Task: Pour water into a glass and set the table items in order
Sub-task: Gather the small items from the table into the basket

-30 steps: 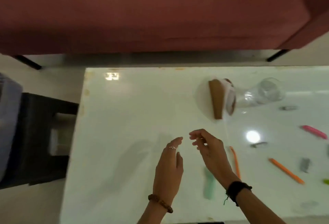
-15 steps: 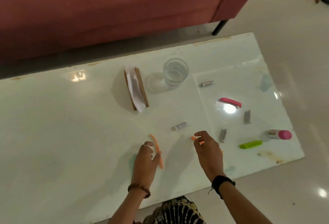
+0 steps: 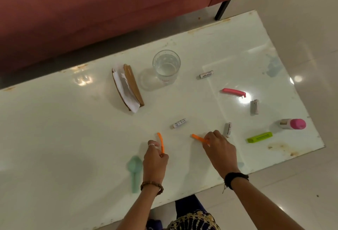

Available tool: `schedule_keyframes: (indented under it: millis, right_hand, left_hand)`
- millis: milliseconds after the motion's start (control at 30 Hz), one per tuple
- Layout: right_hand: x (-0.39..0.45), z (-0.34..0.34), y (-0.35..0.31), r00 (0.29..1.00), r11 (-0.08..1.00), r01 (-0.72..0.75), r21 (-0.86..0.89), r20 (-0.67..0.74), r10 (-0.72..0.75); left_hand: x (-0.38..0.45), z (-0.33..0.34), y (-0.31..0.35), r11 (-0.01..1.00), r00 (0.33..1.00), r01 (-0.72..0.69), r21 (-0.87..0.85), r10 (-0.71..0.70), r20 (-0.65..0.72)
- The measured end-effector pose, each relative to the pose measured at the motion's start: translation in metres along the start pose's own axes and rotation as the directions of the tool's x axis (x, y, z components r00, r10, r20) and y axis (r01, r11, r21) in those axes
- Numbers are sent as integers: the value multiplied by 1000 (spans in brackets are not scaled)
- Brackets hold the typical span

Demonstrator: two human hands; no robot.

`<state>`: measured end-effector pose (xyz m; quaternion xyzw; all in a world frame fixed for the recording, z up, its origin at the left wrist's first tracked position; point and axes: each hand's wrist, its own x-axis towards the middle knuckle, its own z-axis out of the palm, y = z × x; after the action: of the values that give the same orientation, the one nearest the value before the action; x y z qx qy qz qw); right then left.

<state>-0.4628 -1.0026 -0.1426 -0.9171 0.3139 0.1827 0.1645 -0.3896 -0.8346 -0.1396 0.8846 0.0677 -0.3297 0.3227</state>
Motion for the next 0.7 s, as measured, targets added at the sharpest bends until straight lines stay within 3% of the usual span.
schedule_keyframes:
  millis: [100,200,333,500,700]
  right_hand:
    - [-5,-6,-3,1000,996,-22,88,-7,23]
    - [-13,-17,-20,998,945,-65,321,17,63]
    - [-19,-31,-83,986,685,-139,715,162,30]
    - [-30,-36,-210,958,542,-102,834,228,-171]
    - [-65,-2,-401,897,501,5,865,218,-385]
  left_hand:
    - [-4,-9,-4,992,1000,24,-123,-24,2]
    - [-8,-27,-3,969,1000,9,-245,-9,0]
    - [-12,-75,-9,921,998,-29,-388,7,-58]
    - [-9,-174,-52,843,977,-91,-530,-29,-212]
    - [-4,-324,-154,833,902,-192,-518,-58,-428]
